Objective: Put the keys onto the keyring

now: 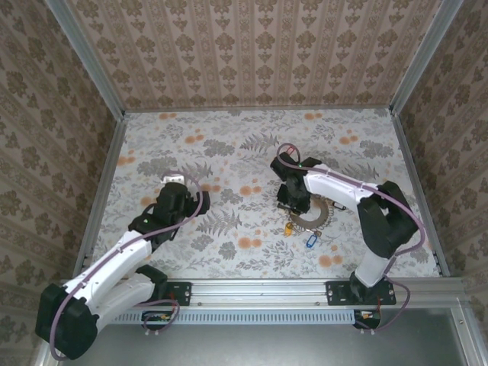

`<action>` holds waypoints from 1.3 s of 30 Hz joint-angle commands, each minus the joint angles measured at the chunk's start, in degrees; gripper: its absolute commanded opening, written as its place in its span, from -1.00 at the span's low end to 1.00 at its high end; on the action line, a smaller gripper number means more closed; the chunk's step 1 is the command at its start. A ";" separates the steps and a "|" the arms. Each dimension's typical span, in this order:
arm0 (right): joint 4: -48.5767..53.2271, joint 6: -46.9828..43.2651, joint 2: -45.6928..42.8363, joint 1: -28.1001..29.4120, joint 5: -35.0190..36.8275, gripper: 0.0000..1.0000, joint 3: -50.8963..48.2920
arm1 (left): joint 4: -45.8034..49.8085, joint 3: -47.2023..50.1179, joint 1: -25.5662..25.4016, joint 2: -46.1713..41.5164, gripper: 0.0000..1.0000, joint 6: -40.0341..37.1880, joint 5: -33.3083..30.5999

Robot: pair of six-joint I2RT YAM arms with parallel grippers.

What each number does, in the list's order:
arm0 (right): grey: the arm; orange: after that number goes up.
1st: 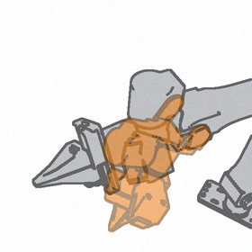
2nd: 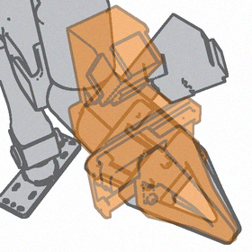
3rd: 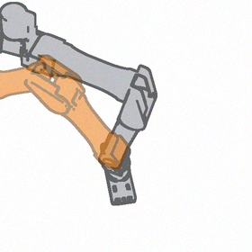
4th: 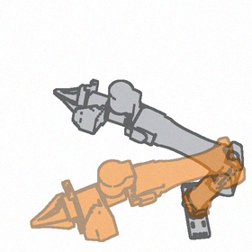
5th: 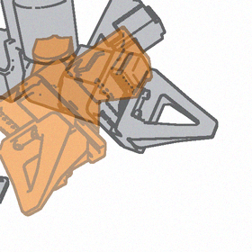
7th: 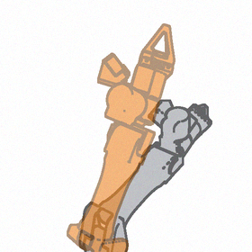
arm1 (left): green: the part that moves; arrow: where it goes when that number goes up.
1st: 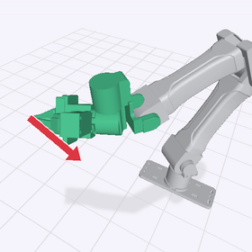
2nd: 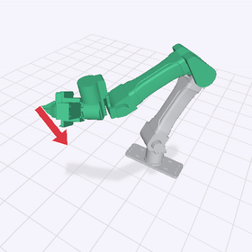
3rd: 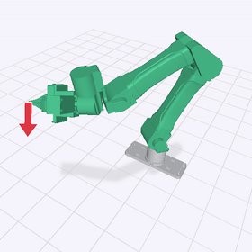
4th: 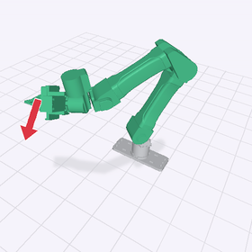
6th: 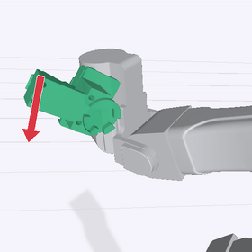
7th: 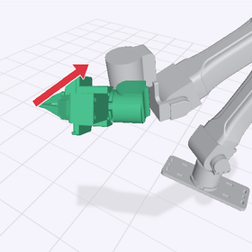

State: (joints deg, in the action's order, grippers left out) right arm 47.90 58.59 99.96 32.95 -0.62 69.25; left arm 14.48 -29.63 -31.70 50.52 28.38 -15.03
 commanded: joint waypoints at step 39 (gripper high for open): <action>8.66 5.30 -0.25 0.01 11.80 -1.00 -0.31 | -1.24 3.75 5.16 -4.03 0.97 3.35 4.38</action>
State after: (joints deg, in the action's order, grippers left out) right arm 55.48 64.25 102.54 33.34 11.79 70.26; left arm 13.28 -26.46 -26.89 47.44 30.48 -11.40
